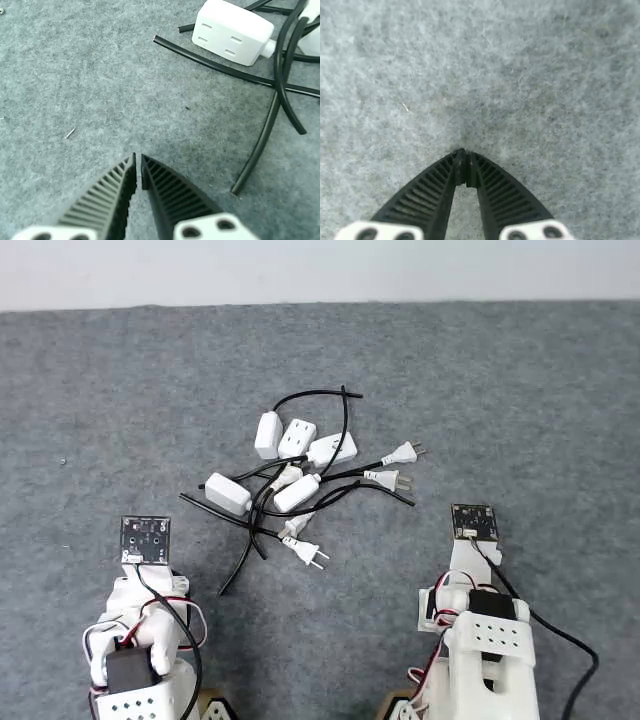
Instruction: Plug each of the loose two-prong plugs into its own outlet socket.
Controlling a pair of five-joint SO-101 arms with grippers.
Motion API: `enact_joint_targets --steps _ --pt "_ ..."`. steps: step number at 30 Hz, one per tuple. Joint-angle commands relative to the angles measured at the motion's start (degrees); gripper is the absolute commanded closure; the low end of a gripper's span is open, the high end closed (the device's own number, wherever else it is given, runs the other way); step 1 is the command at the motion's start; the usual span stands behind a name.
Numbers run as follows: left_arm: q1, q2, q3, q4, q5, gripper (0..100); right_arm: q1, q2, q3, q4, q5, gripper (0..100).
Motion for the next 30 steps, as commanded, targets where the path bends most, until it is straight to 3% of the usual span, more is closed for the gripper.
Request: enact_joint_targets --steps 1,25,30 --pt "0.26 -1.14 -0.48 0.35 0.44 99 -0.57 0.22 0.09 -1.27 -0.35 99.0" --pt "-0.18 -1.14 -0.75 0.35 0.62 99 -5.32 0.22 -0.35 -1.10 -0.53 99.0" --pt "-0.26 -1.23 -6.11 0.26 0.62 99 3.91 0.22 -7.03 -1.10 -0.35 99.0"
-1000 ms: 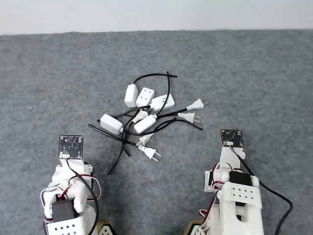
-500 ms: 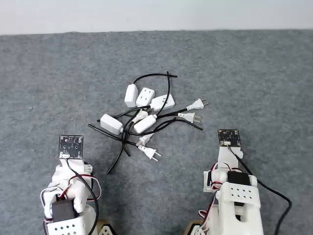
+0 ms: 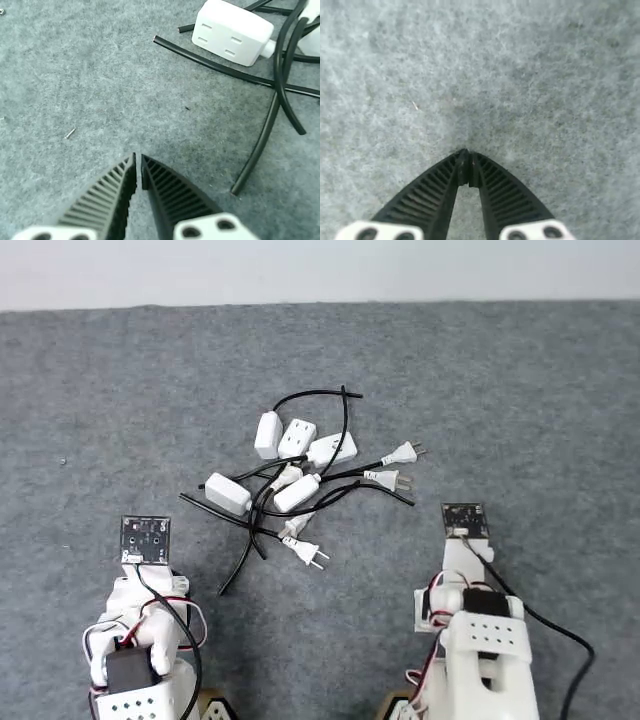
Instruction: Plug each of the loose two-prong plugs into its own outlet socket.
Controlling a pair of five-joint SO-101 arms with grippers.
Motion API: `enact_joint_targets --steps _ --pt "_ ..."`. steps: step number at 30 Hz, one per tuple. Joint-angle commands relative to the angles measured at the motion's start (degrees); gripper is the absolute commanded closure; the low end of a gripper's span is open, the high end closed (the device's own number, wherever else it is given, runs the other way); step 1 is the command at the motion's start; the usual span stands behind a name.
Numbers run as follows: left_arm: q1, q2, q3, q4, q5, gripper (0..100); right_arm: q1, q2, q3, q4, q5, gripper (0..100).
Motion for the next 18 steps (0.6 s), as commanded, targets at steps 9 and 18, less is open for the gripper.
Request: enact_joint_targets --steps 9,18 --pt "-0.26 -1.05 -14.37 -4.57 -1.93 98 7.43 -1.54 -11.96 -4.97 0.70 99.0" --pt "0.18 19.34 -30.55 -4.04 4.66 93 5.41 -3.65 -32.26 9.36 4.22 99.0"
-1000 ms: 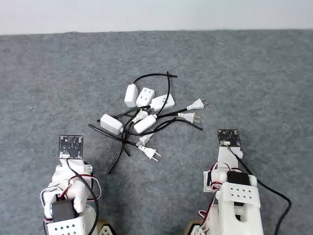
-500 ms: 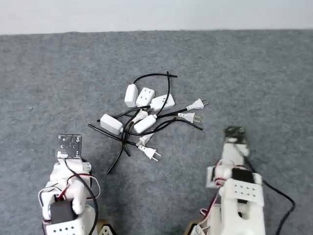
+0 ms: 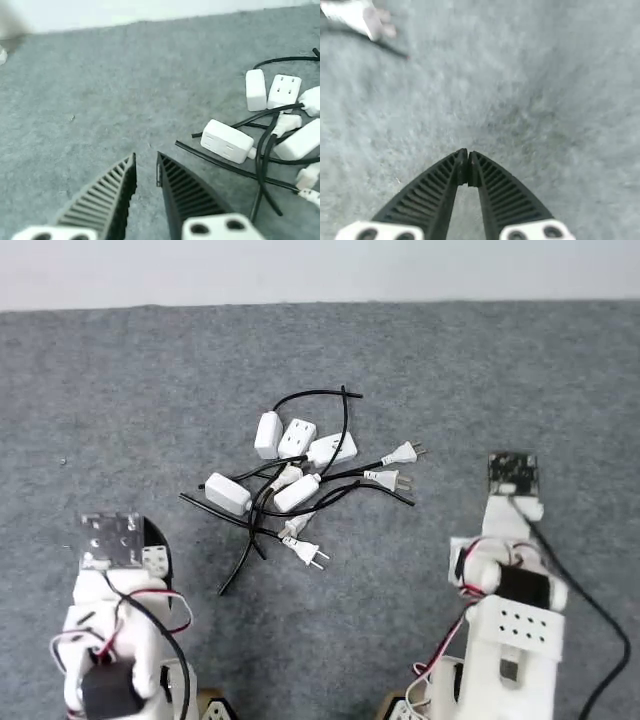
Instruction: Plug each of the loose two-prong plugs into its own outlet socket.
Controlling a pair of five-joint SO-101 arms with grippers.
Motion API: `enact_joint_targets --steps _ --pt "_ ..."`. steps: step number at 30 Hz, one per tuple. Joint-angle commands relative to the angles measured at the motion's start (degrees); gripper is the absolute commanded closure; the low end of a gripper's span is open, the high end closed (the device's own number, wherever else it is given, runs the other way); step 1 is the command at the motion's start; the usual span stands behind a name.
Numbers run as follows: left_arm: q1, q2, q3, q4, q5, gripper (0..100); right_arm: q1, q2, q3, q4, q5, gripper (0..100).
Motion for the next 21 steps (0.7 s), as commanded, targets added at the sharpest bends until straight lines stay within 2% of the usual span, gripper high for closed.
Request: enact_joint_targets --steps 1,4,6,11,14,18,21 --pt "0.18 16.70 -11.30 -0.97 3.87 92 -2.95 -0.13 -12.84 5.76 -1.32 99.0" --pt "0.26 31.91 -20.44 0.97 8.97 92 -9.10 3.91 -14.68 6.29 -2.46 99.0" --pt "1.67 39.82 -25.36 3.25 12.48 92 -12.35 7.60 -13.19 3.03 -4.31 99.0" --pt "8.26 51.43 -27.38 2.81 15.56 92 -15.96 17.63 -2.81 -14.11 -4.66 99.0" --pt "9.93 56.35 -24.84 -2.81 12.31 92 -16.92 21.49 1.05 -21.41 -1.76 99.0" --pt "10.90 63.21 -19.65 -16.00 6.59 84 -17.19 23.43 1.05 -21.76 0.97 99.0" --pt "12.13 68.04 -19.21 -21.45 8.18 81 -17.19 23.34 1.05 -21.85 1.14 98.6"
